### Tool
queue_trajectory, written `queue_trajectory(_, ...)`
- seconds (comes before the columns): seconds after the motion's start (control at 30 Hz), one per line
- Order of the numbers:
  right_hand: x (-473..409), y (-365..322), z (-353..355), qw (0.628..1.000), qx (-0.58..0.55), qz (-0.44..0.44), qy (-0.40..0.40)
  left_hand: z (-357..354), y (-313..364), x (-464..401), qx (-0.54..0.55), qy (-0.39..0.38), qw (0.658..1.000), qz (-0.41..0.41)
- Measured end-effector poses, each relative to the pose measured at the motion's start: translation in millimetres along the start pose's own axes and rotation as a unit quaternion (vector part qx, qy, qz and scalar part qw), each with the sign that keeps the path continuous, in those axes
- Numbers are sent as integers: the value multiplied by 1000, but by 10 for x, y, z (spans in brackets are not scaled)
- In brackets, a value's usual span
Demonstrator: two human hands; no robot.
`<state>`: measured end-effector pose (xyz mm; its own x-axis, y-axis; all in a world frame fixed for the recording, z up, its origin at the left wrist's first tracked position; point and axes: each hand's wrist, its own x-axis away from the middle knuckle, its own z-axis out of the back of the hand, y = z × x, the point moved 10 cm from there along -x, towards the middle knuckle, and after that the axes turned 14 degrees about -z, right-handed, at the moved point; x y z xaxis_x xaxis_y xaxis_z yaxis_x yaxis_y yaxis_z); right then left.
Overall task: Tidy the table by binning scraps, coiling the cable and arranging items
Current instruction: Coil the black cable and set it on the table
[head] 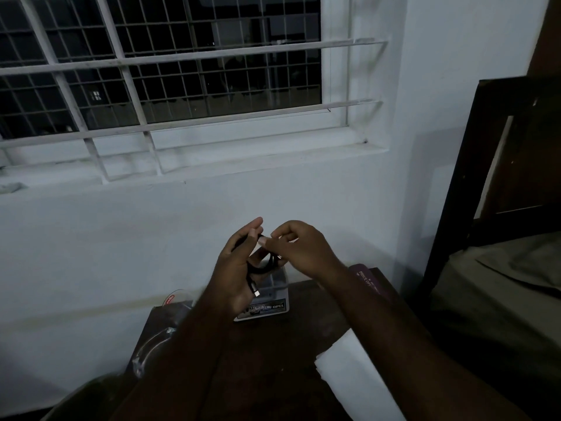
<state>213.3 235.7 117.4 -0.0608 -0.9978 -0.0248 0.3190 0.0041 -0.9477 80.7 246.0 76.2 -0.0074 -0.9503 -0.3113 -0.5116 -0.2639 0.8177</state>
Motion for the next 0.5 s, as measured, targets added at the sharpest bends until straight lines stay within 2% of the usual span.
queue_trajectory(0.1, -20, 98, -8, 996, -5, -44, -71, -136, -54, 10, -8, -46, 998, 30)
queue_trajectory(0.17, -29, 140, 11, 995, 7, -51, -83, -197, -114, 14, -23, -51, 997, 52)
queue_trajectory(0.23, -67, 213, 114, 996, -5, -68, -60, -191, -177, 24, -27, -27, 996, 80)
queue_trajectory(0.3, -106, 317, 271, 996, -27, -87, -18, -112, -223, 40, -80, -8, 993, 86)
queue_trajectory(0.4, -142, 508, 507, 992, -45, -115, 39, 42, -244, 106, -236, 21, 971, 39)
queue_trajectory(0.5, -131, 719, 622, 988, -47, -138, 49, -2, -322, 204, -300, 32, 953, 1)
